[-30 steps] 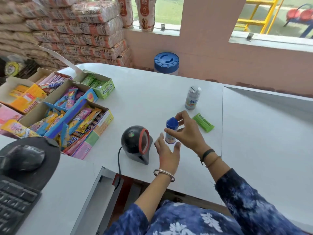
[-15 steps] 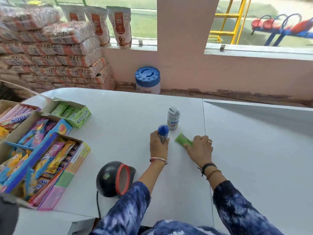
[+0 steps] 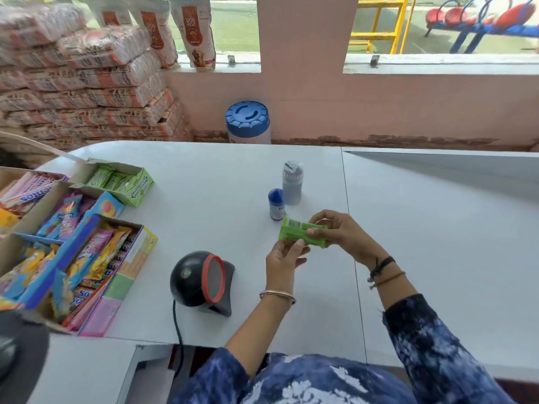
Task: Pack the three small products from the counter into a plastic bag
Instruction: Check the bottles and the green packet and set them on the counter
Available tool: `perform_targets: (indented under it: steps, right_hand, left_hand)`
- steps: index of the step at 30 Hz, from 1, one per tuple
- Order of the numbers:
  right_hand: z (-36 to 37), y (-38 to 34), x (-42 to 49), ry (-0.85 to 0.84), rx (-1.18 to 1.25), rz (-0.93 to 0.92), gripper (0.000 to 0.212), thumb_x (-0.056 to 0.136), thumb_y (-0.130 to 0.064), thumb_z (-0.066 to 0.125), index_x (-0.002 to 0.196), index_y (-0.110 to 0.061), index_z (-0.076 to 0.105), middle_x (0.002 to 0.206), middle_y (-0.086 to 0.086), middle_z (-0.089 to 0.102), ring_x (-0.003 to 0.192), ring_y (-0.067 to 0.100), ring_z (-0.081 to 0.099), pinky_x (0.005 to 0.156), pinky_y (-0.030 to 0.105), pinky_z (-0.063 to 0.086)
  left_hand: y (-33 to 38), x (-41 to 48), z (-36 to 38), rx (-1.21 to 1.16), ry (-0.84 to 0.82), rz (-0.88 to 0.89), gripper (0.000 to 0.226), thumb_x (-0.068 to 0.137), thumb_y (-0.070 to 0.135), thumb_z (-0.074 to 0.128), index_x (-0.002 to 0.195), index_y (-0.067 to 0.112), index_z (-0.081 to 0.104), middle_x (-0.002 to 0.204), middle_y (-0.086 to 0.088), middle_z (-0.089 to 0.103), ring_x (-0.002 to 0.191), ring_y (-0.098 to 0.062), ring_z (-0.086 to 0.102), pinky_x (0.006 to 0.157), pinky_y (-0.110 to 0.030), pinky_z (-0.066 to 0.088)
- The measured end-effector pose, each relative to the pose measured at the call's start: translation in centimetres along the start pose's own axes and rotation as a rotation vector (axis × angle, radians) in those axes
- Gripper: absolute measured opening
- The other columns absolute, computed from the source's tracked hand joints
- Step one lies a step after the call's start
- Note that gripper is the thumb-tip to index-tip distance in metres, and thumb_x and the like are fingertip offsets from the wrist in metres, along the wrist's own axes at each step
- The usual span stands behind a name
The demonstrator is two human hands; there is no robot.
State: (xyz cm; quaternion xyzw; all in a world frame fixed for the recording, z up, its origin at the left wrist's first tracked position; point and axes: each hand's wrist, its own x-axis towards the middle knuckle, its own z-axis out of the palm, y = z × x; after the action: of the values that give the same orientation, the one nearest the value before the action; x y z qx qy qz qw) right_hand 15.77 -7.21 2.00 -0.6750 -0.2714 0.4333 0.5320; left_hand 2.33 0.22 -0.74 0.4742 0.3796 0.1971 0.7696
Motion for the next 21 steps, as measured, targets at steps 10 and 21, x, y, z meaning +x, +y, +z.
perform_targets:
  steps: [10, 21]
  right_hand:
    - [1.5, -2.8, -3.8, 0.065, -0.119, -0.111, 0.020, 0.077, -0.006, 0.072, 0.093, 0.000, 0.062, 0.073, 0.003, 0.068, 0.058, 0.009, 0.059, 0.050, 0.016, 0.046]
    - [10.7, -1.9, -4.9, -0.153, -0.517, -0.175, 0.025, 0.071, -0.007, 0.077, 0.093, -0.008, 0.063, 0.088, 0.011, 0.072, 0.076, 0.015, 0.068, 0.075, 0.026, 0.057]
  left_hand:
    - [0.7, -3.8, 0.5, -0.267, -0.007, -0.004, 0.015, 0.093, 0.014, 0.046, 0.093, 0.019, 0.060, 0.085, -0.003, 0.065, 0.074, -0.012, 0.064, 0.067, -0.024, 0.050]
    - [-1.3, -5.7, -4.6, -0.640, 0.323, -0.138, 0.027, 0.096, 0.014, 0.036, 0.084, 0.010, 0.060, 0.085, -0.010, 0.060, 0.080, -0.019, 0.058, 0.071, -0.030, 0.047]
